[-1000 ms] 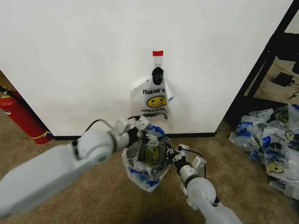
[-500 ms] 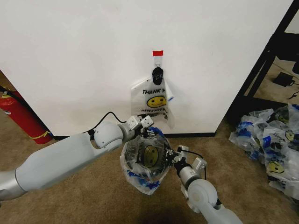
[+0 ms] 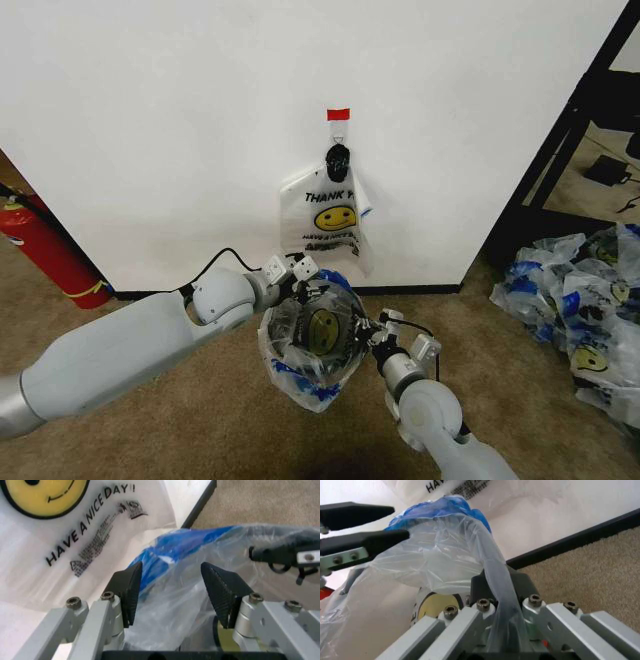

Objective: Pick up the garbage bag from the wall and place it over the trash bin.

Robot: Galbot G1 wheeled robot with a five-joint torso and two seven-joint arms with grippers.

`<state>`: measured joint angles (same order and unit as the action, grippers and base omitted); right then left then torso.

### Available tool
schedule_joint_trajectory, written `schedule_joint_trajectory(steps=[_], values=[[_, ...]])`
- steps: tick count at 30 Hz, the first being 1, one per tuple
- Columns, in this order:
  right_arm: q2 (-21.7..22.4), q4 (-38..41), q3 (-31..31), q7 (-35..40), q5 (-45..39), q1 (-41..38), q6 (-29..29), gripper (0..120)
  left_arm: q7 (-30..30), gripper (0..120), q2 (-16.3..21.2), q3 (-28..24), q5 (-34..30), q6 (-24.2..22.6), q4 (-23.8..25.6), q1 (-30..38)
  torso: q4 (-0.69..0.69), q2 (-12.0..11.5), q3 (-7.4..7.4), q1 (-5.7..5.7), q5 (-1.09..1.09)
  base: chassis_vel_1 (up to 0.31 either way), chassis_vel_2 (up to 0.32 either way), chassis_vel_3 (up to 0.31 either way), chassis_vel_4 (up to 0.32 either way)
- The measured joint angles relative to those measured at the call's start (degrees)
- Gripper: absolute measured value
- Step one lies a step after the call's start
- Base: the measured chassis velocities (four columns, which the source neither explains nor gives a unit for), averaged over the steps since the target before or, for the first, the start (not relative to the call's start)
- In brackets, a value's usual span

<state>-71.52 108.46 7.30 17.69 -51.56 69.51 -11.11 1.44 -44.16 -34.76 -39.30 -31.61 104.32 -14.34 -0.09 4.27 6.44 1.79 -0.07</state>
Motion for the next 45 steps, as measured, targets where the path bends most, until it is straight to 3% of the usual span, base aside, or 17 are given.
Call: schedule_joint_trajectory(steps=[6,13,15,20,33,45], values=[[0.03,-0.02,0.11,0.03,0.01,0.17,-0.06,1,-0.59,49,-1.36,0.23,0.43,-0.1,-1.08,0.09,0.0,0.0,0.0,0.0,0.0,0.0,0.0,0.0,0.0],[0.49,0.34,0.05,0.24,-0.41,-0.04,-0.26,1,-0.57,19,-1.58,0.07,1.17,-0.1,-2.03,0.38,0.01,0.0,0.0,0.0,0.0,0.0,0.0,0.0,0.0],[0.55,0.42,0.03,0.29,-0.47,-0.05,-0.28,1,-0.57,18,-1.6,0.0,1.15,-0.1,-2.12,0.46,0.0,0.0,0.0,0.0,0.0,0.0,0.0,0.0,0.0],[0.66,0.63,-0.04,0.47,-0.64,-0.09,-0.45,1,-0.59,0,-1.9,-0.43,0.9,-0.09,-2.5,0.77,0.01,0.0,0.0,0.0,0.0,0.0,0.0,0.0,0.0],[0.8,0.48,-0.31,0.07,0.62,0.24,-0.45,1,-1.82,0,-3.57,-3.02,-2.21,-0.87,-1.48,5.02,0.01,0.0,0.0,0.0,0.01,0.0,0.0,0.0,0.0],[2.78,1.25,-1.16,-6.02,6.38,3.21,2.14,1,-0.75,0,-5.06,-6.53,-5.7,-1.41,-9.29,10.35,0.01,0.0,0.0,0.0,0.0,0.0,0.0,0.0,0.0]])
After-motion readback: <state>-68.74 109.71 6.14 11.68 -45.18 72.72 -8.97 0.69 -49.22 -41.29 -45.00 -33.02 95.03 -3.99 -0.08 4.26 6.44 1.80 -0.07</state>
